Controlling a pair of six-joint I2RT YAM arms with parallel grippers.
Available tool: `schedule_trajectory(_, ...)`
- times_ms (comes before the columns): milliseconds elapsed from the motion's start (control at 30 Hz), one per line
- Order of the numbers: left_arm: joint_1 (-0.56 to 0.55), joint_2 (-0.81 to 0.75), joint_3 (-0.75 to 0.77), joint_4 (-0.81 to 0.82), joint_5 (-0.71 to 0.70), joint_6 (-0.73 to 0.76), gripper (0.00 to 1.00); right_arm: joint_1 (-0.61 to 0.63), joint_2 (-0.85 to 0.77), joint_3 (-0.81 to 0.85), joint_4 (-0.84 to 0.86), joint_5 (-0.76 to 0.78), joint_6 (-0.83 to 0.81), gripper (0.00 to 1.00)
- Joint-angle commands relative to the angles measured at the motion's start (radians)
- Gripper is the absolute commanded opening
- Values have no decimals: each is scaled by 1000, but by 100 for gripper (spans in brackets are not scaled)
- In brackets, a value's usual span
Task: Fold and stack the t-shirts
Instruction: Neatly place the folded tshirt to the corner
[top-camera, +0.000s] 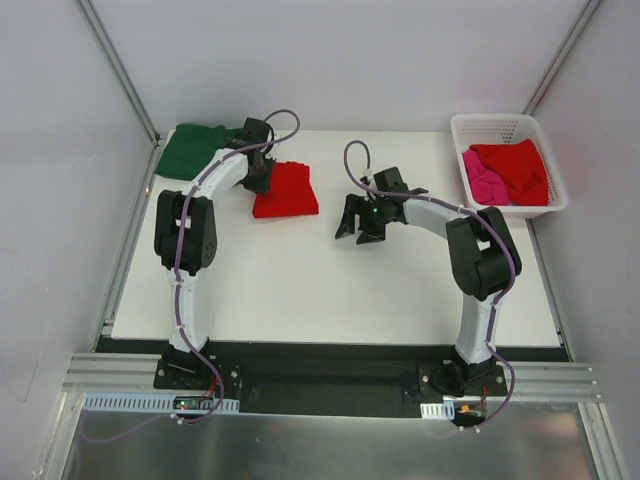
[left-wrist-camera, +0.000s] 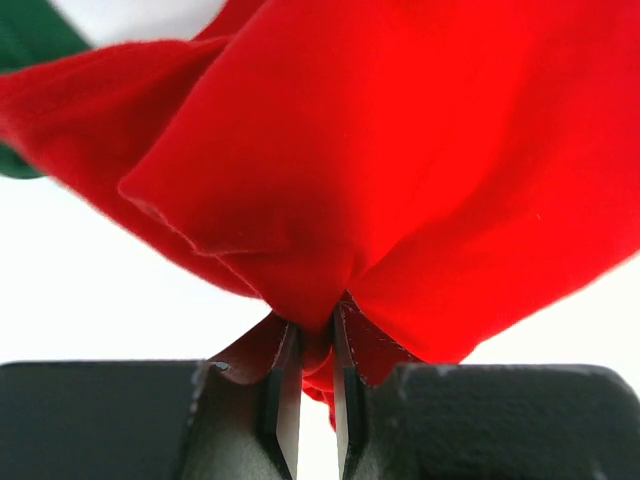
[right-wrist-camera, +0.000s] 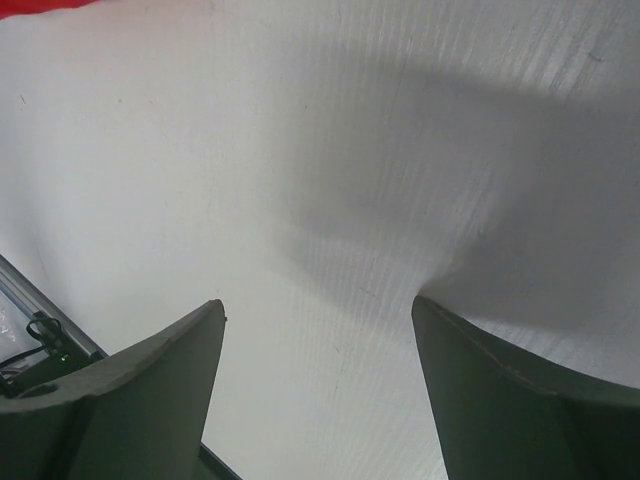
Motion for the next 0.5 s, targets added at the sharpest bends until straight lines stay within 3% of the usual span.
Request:
schedule_trajectory(0, 21, -3, 74, -36, -128, 100, 0, 5, -17, -18, -8, -7, 2, 79)
schedule_trajectory(200, 30, 18, 132, -38, -253, 158, 0, 5, -14, -26, -4, -16, 3, 79)
schedule_trajectory(467, 58, 23, 215, -38, -190, 148, 0, 5, -10, -38, 1, -28, 6, 79)
